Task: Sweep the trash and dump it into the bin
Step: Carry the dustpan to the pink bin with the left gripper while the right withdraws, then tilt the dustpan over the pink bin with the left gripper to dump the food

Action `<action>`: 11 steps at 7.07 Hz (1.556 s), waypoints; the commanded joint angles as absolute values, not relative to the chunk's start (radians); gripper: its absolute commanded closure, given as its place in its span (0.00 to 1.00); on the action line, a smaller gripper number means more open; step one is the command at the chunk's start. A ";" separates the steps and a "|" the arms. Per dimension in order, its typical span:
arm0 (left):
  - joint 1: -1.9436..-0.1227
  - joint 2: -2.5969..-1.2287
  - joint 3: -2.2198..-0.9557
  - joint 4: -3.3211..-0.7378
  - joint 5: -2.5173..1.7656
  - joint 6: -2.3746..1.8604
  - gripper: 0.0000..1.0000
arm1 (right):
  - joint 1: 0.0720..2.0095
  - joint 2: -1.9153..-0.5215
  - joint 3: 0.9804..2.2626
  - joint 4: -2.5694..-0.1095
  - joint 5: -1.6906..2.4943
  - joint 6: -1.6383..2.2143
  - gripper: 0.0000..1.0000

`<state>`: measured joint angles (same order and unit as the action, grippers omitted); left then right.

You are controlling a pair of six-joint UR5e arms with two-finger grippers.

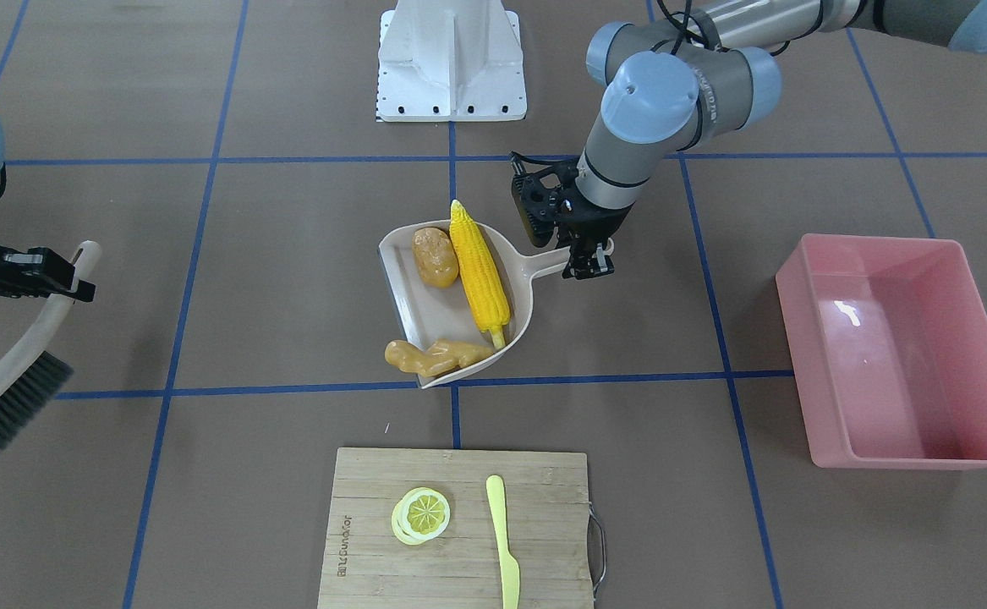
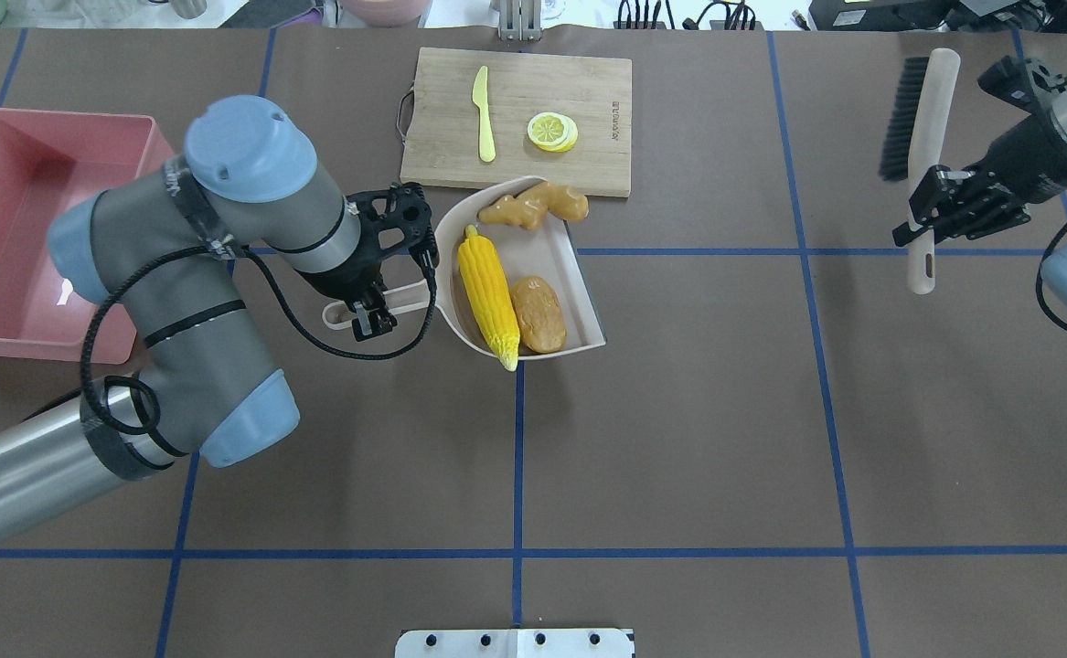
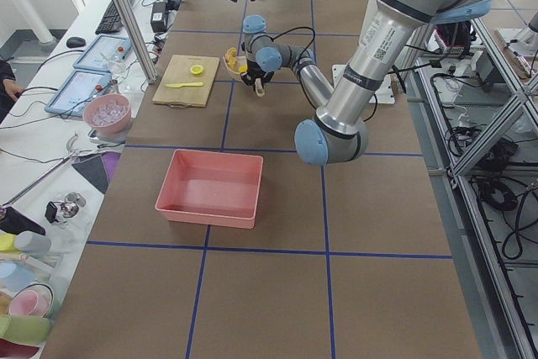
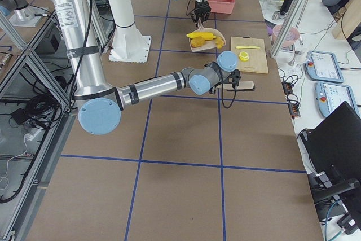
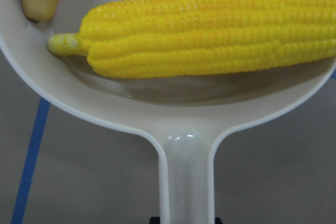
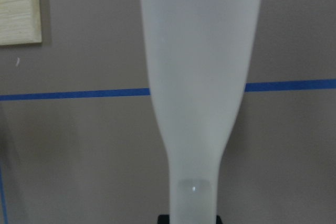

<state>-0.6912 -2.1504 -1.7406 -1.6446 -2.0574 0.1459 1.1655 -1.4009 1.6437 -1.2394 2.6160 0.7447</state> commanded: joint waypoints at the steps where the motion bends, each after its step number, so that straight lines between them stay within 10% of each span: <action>1: -0.806 -2.061 -1.837 -1.648 -2.059 0.057 1.00 | 1.172 -1.492 1.696 -1.346 2.606 0.613 1.00; 4: -1.010 -1.919 -1.901 -1.615 -2.132 -0.006 1.00 | 1.169 -1.534 2.052 -2.148 2.374 0.151 1.00; 11: -1.385 -1.540 -2.076 -1.277 -2.450 -0.003 1.00 | 1.149 -1.801 1.939 -2.067 2.469 -0.032 1.00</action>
